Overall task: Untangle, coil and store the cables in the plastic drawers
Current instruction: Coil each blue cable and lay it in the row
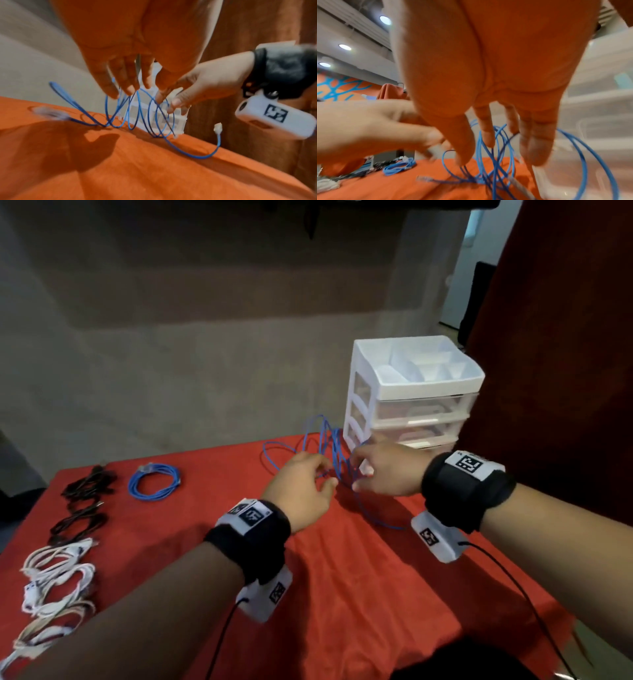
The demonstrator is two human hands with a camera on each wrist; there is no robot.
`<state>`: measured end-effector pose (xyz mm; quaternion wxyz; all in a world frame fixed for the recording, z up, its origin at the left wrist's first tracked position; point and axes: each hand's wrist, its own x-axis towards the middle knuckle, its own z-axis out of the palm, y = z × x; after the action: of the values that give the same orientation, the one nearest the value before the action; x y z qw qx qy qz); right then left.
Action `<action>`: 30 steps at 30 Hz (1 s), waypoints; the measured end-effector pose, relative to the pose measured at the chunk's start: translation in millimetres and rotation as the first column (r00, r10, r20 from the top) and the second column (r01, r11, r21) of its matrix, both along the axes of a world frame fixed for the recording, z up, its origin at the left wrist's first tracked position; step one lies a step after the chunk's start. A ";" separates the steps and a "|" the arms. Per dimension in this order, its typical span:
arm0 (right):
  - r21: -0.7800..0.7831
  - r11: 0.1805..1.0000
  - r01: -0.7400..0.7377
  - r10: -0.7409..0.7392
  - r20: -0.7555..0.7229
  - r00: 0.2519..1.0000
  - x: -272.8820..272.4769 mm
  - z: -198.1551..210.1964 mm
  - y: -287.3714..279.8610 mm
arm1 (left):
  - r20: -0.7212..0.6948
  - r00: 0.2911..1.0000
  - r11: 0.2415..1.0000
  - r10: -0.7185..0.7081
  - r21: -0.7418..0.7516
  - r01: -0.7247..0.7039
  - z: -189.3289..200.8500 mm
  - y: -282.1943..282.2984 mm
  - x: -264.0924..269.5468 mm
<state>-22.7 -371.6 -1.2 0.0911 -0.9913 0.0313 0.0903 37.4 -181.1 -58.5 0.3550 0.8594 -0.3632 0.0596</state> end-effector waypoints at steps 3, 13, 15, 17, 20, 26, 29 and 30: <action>0.056 0.998 0.013 -0.017 0.061 0.998 3.4 -11.6 4.9 | 0.258 0.966 0.989 -0.003 0.141 -0.034 10.0 -22.8 3.9; 0.113 0.986 -0.124 0.135 -0.098 0.986 6.1 -50.2 11.3 | 0.060 0.996 0.660 0.059 0.747 -0.084 -24.0 -0.5 56.2; 0.061 0.989 -0.135 0.141 -0.110 0.984 1.7 -56.1 9.6 | -0.032 0.998 0.696 0.054 0.718 -0.015 -25.7 19.6 63.0; 0.020 0.989 -0.145 0.146 -0.141 0.979 -2.2 -61.7 5.3 | -0.066 0.996 0.693 0.056 0.721 0.009 -21.5 41.3 69.0; 0.030 0.986 -0.162 0.164 -0.177 0.970 -9.1 -61.6 -9.2 | -0.048 0.997 0.640 0.060 0.768 -0.001 -9.0 71.9 71.2; 0.243 0.969 0.047 0.021 -0.267 0.963 -18.5 -37.3 -54.6 | -0.097 0.980 0.815 0.171 0.573 -0.085 25.6 156.7 84.7; 0.265 0.962 0.071 0.004 -0.272 0.962 -21.8 -26.3 -73.3 | -0.190 0.961 0.917 0.202 0.380 -0.117 46.0 189.4 84.0; 0.257 0.963 0.078 0.001 -0.294 0.956 -23.5 -24.2 -76.9 | -0.224 0.948 0.943 0.224 0.294 -0.154 53.1 198.2 82.0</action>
<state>-46.2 -448.5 -25.4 0.2195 -0.9450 0.0512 0.2369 119.4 17.1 -5.4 0.2695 0.9315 -0.2346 -0.0676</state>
